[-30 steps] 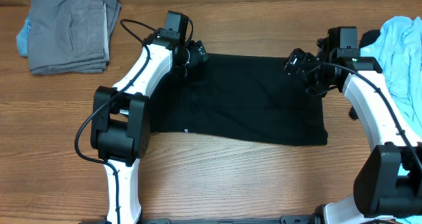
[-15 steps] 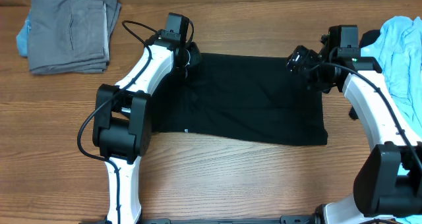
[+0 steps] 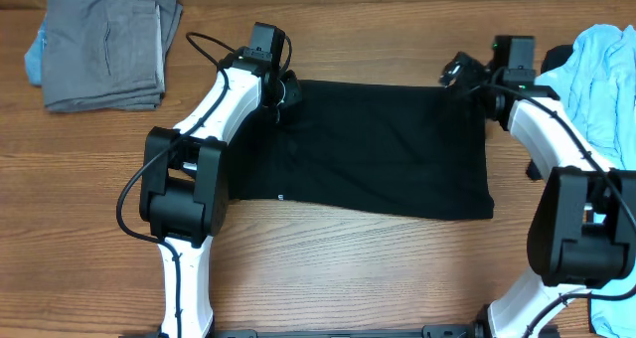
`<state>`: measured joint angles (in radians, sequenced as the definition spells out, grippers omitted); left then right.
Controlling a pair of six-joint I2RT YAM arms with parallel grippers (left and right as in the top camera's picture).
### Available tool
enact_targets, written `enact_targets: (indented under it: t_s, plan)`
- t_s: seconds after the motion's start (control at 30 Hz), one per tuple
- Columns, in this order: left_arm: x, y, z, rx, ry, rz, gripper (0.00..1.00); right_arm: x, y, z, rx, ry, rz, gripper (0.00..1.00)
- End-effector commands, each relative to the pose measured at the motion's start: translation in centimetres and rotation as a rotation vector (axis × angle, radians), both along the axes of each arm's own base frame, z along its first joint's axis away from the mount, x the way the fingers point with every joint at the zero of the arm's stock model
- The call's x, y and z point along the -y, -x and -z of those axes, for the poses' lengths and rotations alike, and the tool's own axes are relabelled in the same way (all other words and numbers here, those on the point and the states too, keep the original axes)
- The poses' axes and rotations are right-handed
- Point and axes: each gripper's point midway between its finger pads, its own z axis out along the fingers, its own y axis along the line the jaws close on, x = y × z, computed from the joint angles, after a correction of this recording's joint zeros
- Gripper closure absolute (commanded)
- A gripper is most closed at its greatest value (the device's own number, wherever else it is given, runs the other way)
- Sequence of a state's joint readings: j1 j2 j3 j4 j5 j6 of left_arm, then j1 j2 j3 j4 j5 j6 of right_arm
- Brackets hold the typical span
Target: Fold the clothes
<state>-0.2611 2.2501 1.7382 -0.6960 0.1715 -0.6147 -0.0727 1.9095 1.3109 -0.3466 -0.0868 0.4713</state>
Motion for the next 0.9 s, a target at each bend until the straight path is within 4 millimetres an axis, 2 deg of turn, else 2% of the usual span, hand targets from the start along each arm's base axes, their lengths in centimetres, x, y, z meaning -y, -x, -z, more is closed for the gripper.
enact_targets:
  t_s: [0.0, 0.2, 0.4, 0.6, 0.7, 0.73, 0.87]
  plan:
    - [-0.8, -0.4, 0.5, 0.014, -0.055, 0.028, 0.96, 2.6, -0.6, 1.4, -0.013, 0.028, 0.065, 0.0]
    - [-0.9, -0.5, 0.4, 0.018, -0.057, 0.027, 0.96, 3.4, -0.9, 4.1, -0.042, 0.026, 0.078, 0.0]
    - [-0.9, -0.4, 0.5, 0.012, -0.058, 0.027, 0.96, 3.5, -1.5, 5.5, -0.038, 0.027, 0.079, 0.01]
    - [-0.9, -0.4, 0.5, 0.012, -0.058, 0.026, 0.96, 3.4, -1.4, 7.0, -0.059, 0.025, 0.079, 0.07]
    - [-0.9, -0.4, 0.5, 0.012, -0.058, 0.026, 0.96, 3.4, -1.4, 7.1, -0.06, 0.025, 0.079, 0.18]
    - [-0.9, -0.4, 0.5, 0.012, -0.058, 0.026, 0.96, 3.5, -1.4, 7.1, -0.059, 0.025, 0.079, 0.32]
    - [-1.0, -0.4, 0.5, 0.013, -0.058, 0.026, 0.96, 3.5, -1.4, 7.1, -0.058, 0.025, 0.079, 0.5]
